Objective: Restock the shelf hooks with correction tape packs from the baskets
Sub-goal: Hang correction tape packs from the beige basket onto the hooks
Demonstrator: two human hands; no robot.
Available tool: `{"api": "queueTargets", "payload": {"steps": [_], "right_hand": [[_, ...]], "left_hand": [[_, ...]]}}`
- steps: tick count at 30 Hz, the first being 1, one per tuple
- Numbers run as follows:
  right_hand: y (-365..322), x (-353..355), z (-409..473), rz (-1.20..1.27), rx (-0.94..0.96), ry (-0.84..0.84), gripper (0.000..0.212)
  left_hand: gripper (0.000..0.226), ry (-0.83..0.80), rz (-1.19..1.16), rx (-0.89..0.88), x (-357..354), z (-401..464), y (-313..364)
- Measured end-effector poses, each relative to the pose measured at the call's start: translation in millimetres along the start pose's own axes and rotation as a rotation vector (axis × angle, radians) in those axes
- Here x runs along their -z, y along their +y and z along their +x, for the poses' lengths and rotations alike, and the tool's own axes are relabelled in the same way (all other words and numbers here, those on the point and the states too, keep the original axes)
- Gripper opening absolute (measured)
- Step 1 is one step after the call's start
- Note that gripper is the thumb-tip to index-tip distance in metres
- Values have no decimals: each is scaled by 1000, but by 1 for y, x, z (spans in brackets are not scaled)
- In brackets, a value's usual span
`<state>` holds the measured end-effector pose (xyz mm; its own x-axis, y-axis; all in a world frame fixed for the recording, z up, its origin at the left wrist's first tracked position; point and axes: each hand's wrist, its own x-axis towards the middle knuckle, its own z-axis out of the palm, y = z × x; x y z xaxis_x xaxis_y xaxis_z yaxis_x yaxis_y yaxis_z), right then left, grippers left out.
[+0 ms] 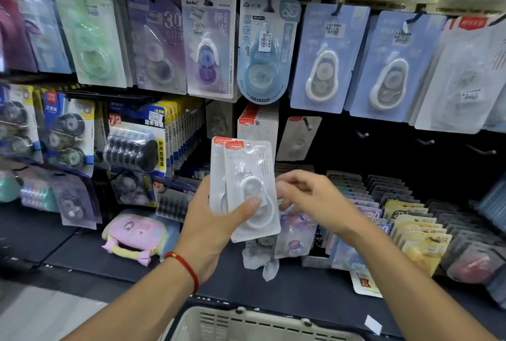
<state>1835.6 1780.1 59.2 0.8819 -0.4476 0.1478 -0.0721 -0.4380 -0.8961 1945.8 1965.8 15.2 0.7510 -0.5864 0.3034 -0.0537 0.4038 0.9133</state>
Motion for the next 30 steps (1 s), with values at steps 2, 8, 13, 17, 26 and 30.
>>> {"api": "queueTargets", "payload": {"steps": [2,8,13,17,26,30], "right_hand": [[-4,-9,-4,-18,42,-85,21],[-1,-9,-6,151,10,8,24],[14,4,-5,42,36,363,36],[21,14,-3,95,33,464,31],[28,13,3,-14,2,507,26],[36,15,5,-437,-124,520,56]], "left_hand": [[76,-12,-7,10,-1,0,0],[61,-18,-55,45,0,-1,1],[50,61,-12,82,6,2,-3],[52,80,-14,88,6,3,-2],[54,73,-12,115,6,2,0],[54,37,23,112,5,2,-1]]}}
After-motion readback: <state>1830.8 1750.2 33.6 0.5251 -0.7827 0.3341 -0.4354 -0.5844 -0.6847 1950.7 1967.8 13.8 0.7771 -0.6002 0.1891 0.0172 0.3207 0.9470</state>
